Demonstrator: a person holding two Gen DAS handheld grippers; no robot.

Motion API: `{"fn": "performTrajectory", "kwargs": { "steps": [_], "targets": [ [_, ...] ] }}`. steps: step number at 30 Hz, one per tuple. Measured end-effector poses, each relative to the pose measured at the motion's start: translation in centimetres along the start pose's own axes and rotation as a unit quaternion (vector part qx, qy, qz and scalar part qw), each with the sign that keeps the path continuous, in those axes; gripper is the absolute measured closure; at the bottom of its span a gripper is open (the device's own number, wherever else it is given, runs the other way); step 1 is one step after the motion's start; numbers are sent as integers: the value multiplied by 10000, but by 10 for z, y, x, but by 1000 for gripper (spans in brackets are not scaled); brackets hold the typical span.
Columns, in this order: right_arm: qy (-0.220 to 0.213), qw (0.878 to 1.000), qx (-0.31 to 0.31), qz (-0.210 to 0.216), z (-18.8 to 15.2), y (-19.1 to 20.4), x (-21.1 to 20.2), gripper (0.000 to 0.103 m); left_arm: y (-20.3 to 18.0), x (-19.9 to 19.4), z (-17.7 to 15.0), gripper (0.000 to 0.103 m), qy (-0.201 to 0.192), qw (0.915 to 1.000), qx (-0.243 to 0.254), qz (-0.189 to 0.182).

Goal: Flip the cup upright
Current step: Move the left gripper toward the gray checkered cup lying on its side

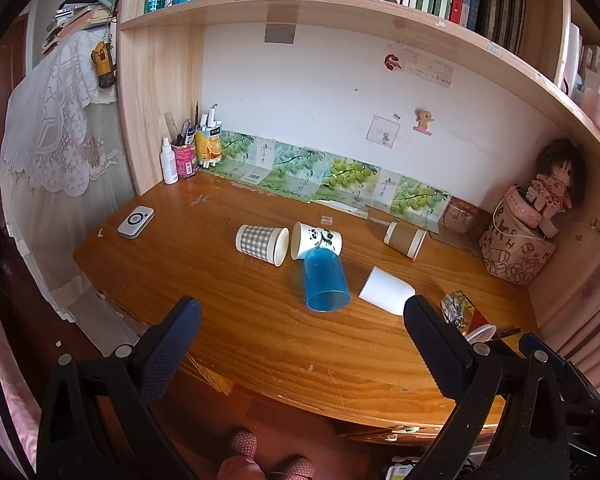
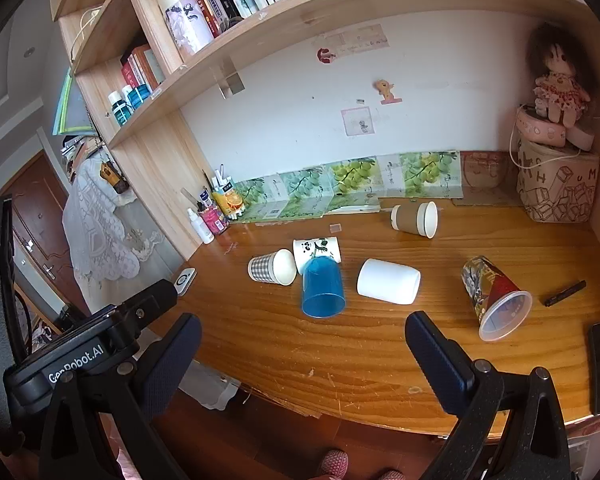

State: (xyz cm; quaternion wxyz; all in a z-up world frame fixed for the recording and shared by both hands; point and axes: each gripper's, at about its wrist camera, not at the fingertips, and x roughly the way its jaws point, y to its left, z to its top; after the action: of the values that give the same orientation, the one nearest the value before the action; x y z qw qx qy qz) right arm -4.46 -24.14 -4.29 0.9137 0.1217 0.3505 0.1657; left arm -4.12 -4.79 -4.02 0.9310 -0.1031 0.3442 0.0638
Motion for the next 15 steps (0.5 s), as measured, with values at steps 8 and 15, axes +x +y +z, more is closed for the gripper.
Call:
{"fn": "performTrajectory", "kwargs": {
  "steps": [8, 15],
  "targets": [
    [-76, 10000, -20, -51, 6, -4, 0, 1, -8, 1, 8, 2, -222, 9991, 353, -25],
    [-74, 9998, 109, -127, 12, -3, 14, 0, -9, 14, 25, 2, -338, 9962, 805, -77]
  ]
}}
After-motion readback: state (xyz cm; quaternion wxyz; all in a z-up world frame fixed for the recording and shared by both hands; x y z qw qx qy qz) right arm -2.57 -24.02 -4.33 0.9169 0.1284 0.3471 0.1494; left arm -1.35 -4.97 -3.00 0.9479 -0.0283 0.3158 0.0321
